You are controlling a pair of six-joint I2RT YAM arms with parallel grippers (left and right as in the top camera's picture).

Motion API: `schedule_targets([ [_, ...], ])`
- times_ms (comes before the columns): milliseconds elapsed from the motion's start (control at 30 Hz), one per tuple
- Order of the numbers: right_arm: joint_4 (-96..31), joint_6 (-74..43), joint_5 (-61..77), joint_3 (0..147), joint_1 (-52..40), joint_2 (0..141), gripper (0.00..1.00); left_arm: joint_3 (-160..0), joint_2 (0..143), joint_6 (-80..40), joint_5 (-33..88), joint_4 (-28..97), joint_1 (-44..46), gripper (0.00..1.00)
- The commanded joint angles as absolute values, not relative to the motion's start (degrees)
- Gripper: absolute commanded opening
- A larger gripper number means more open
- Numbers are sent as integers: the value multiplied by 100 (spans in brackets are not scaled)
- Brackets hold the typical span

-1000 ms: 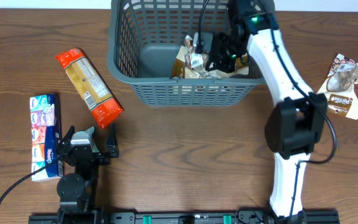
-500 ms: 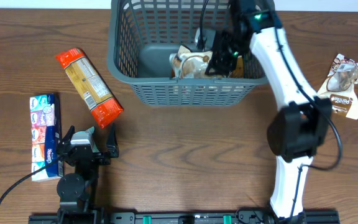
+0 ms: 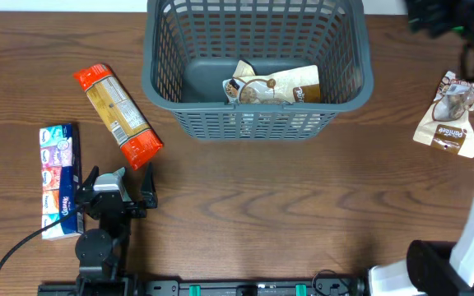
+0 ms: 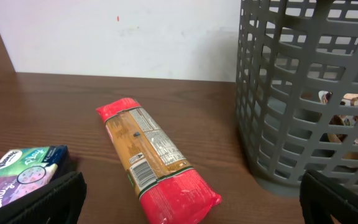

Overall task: Pack container
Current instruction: 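Carry the pouch with the right gripper and release it into the basket, then reach the right gripper to the third mushroom pouch and grasp it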

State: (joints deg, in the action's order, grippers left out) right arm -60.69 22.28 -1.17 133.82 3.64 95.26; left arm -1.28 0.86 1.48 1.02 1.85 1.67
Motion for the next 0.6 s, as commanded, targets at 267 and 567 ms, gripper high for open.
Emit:
schedule_targets([
  [267, -7212, -117, -552, 13220, 2727, 10715, 93, -27, 60, 117, -67, 405, 191, 99],
  [567, -7456, 742, -506, 13220, 3343, 12099, 97, -27, 60, 115, -69, 405, 191, 99],
])
